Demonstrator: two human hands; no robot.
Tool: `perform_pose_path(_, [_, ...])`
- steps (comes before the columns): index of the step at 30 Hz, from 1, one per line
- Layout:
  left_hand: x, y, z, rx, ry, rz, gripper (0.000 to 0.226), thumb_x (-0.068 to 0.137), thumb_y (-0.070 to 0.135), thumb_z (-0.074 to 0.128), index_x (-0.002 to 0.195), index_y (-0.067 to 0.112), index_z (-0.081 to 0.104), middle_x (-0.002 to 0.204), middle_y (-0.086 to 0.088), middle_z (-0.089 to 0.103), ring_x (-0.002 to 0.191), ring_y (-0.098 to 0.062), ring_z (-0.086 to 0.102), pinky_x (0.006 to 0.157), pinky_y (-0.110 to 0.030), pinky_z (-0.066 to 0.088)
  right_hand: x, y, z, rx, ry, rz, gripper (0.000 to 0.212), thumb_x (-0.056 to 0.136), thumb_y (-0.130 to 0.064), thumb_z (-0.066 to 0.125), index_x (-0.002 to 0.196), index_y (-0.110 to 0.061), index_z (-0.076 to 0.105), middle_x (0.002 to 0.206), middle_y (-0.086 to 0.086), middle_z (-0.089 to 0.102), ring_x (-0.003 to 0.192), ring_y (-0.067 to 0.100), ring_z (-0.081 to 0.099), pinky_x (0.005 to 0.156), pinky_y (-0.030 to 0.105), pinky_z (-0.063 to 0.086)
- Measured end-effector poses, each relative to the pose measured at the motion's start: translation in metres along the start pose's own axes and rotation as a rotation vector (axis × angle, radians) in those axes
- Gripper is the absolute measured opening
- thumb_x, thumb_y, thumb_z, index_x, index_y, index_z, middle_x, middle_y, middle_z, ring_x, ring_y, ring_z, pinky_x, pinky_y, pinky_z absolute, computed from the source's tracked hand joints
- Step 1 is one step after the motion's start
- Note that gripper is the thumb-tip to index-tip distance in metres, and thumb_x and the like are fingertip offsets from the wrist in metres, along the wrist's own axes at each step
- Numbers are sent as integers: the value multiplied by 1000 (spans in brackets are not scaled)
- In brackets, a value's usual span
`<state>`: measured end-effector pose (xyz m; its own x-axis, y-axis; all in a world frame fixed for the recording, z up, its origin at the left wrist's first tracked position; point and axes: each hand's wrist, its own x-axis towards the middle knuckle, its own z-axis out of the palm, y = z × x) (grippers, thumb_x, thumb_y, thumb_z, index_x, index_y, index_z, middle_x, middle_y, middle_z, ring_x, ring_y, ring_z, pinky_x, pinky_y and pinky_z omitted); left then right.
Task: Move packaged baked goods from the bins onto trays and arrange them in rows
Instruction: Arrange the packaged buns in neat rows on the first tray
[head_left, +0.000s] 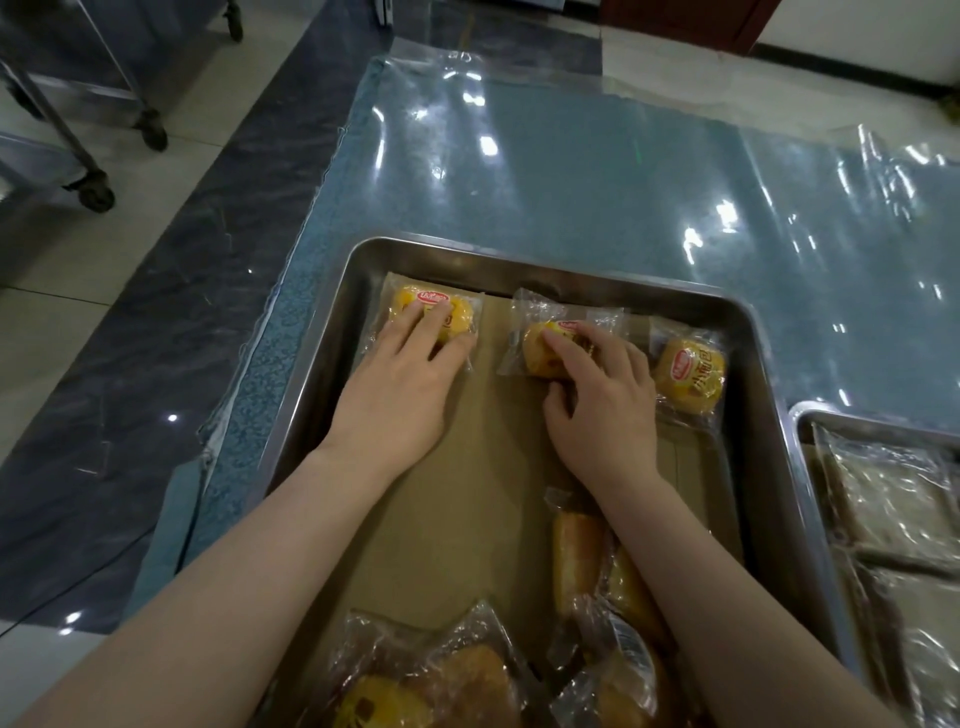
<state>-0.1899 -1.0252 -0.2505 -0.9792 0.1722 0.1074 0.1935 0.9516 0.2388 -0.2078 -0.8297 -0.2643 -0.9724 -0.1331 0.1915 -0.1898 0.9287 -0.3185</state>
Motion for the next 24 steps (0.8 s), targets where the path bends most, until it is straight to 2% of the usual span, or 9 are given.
perform_pose_path(3, [3, -1, 7, -16, -29, -5, 55, 91, 8, 32, 144, 19, 32, 157, -11, 14, 145, -30, 3, 115, -42, 11, 0, -1, -1, 38, -5, -39, 48, 88, -23, 59, 135, -28, 50, 140, 2, 44, 131, 28, 30, 107, 47, 28])
perform_pose_path(7, [1, -2, 8, 15, -8, 28, 55, 93, 17, 48, 146, 19, 30, 155, -16, 17, 144, -33, 8, 115, -43, 12, -2, -2, -11, 148, 54, -36, 43, 88, -21, 59, 130, -25, 54, 135, 0, 50, 129, 25, 37, 107, 45, 31])
perform_pose_path(11, [-1, -4, 7, 45, -31, 45, 59, 95, 27, 43, 149, 25, 20, 157, -14, 10, 145, -31, 3, 116, -42, 10, -9, 24, -33, 142, 145, 128, 33, 85, -21, 62, 118, -28, 61, 126, -4, 52, 123, 19, 40, 103, 40, 35])
perform_pose_path(13, [-1, -5, 7, 50, -28, 43, 60, 95, 27, 44, 149, 25, 18, 157, -15, 7, 145, -31, 2, 118, -44, 10, -14, 43, -43, 142, 139, 246, 39, 84, -16, 62, 121, -25, 57, 128, -1, 51, 123, 21, 40, 100, 37, 32])
perform_pose_path(16, [0, -3, 7, 64, -11, 58, 62, 95, 30, 42, 150, 24, 13, 157, -16, 1, 144, -29, -1, 115, -39, 2, -19, 58, -51, 114, 65, 355, 52, 87, -27, 62, 134, -20, 42, 134, 5, 48, 124, 24, 40, 98, 38, 35])
perform_pose_path(18, [1, -2, 7, 60, -17, 79, 64, 95, 34, 41, 150, 27, 8, 157, -14, -2, 144, -27, -4, 113, -37, -2, -19, 59, -51, 27, -42, 309, 56, 88, -37, 60, 138, -23, 38, 142, 6, 39, 127, 28, 37, 101, 43, 37])
perform_pose_path(20, [2, -2, 8, 87, -53, 85, 64, 96, 39, 38, 149, 31, 4, 157, -13, -6, 144, -27, -7, 114, -39, -4, -13, 57, -51, 5, -117, 259, 55, 90, -44, 55, 139, -27, 38, 143, 6, 35, 124, 29, 40, 97, 42, 40])
perform_pose_path(22, [1, -3, 9, 125, -77, 83, 63, 95, 45, 35, 149, 34, 3, 157, -13, -8, 143, -28, -9, 115, -41, -5, -5, 56, -54, -10, -124, 221, 49, 92, -47, 49, 136, -28, 44, 134, 8, 41, 112, 27, 50, 84, 35, 43])
perform_pose_path(24, [2, -4, 8, 153, -56, 117, 63, 93, 50, 31, 149, 33, 7, 158, -12, -5, 144, -31, -7, 115, -46, -4, 1, 58, -59, -55, -91, 189, 41, 92, -40, 48, 129, -24, 53, 123, 8, 49, 105, 27, 53, 79, 32, 40])
